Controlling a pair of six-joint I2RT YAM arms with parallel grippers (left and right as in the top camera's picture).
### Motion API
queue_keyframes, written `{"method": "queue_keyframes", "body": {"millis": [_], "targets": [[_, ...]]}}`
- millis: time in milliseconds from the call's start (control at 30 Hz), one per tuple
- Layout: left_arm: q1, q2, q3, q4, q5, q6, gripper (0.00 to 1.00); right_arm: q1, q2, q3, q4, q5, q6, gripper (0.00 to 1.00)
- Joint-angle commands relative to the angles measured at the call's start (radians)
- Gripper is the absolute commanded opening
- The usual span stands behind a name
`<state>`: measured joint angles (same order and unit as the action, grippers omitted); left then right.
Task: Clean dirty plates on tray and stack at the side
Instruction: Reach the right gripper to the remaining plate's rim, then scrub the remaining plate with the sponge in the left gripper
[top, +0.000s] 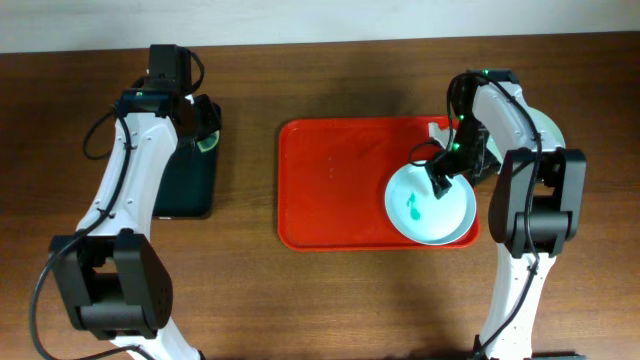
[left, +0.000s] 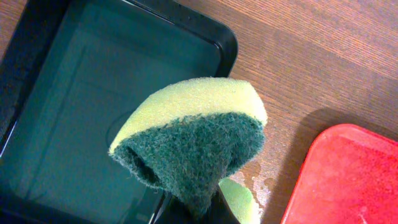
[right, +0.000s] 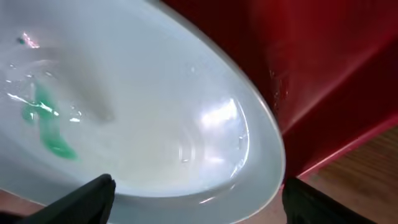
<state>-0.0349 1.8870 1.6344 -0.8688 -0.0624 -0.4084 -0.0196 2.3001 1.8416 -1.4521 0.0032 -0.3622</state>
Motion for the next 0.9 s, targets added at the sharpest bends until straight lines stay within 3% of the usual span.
{"method": "queue_keyframes", "body": {"millis": [0,167,233,267,333,433,533,667,867], "targets": [[0.005,-0.005,-0.002,0.0,0.008,0.005,0.0,-0.002,-0.018,-0.055,0.001,-0.021,0.039,0.8],[0.005,-0.005,-0.002,0.0,0.064,0.015,0.0,0.0,-0.018,-0.111,0.039,-0.108,0.091,0.55],[0.002,-0.005,-0.002,0.0,0.171,0.069,0.0,0.0,-0.018,-0.111,0.059,-0.154,0.135,0.43],[-0.007,-0.005,-0.002,0.0,0.257,0.108,0.0,0.0,-0.018,-0.111,0.081,-0.154,0.215,0.31],[-0.04,-0.005,-0.006,0.0,0.387,0.15,0.0,0.001,-0.018,-0.111,0.116,-0.159,0.315,0.2],[-0.126,-0.004,-0.029,0.0,0.43,0.149,0.0,0.007,-0.018,-0.111,0.161,-0.271,0.357,0.04],[-0.271,0.007,-0.059,0.027,0.43,0.146,0.0,0.048,-0.018,-0.111,0.22,-0.328,0.46,0.04],[-0.401,0.065,-0.107,0.169,0.423,0.084,0.0,0.157,-0.018,-0.111,0.305,-0.354,0.467,0.04],[-0.422,0.168,-0.107,0.209,0.361,0.084,0.0,0.193,-0.018,-0.111,0.351,-0.356,0.502,0.04]]}}
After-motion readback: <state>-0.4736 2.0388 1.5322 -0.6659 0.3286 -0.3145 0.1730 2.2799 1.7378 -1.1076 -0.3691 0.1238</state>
